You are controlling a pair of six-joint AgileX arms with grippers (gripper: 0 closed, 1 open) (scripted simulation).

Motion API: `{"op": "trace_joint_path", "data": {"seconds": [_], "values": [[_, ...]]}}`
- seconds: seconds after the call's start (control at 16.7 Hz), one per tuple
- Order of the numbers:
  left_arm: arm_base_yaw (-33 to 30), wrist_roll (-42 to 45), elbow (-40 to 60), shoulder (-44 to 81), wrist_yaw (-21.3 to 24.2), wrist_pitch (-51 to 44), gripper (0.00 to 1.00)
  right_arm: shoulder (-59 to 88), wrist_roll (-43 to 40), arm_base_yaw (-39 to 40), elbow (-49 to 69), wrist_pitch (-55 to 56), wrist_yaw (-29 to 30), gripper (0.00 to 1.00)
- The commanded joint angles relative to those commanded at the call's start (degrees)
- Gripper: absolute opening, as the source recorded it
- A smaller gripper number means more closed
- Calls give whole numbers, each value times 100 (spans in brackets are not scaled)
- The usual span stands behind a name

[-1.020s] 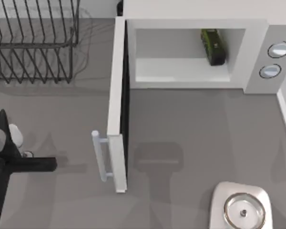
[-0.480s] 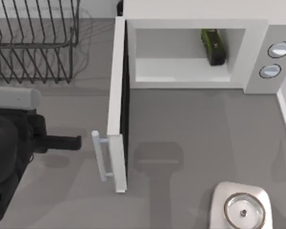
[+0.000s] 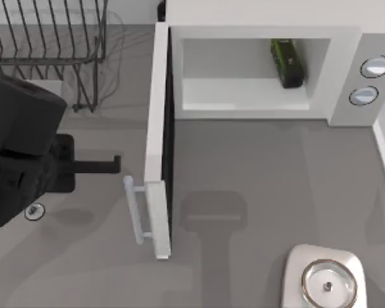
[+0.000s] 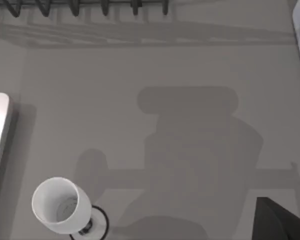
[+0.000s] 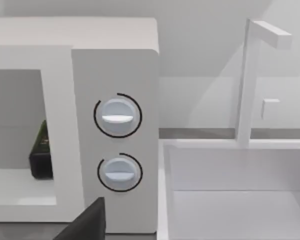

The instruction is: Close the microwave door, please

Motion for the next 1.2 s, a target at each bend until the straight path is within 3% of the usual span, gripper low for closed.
{"op": "trace_joint_path", "data": {"seconds": [0.48,0.84,1.2], "values": [[-48,-28,81,73,117,-37,0,0,0,0,0,0,0,100],[-501,265,-644,272,402,1543,0,0,0,0,0,0,0,100],[-76,25,-1658,884,178,2587,0,0,0,0,0,0,0,100]]}}
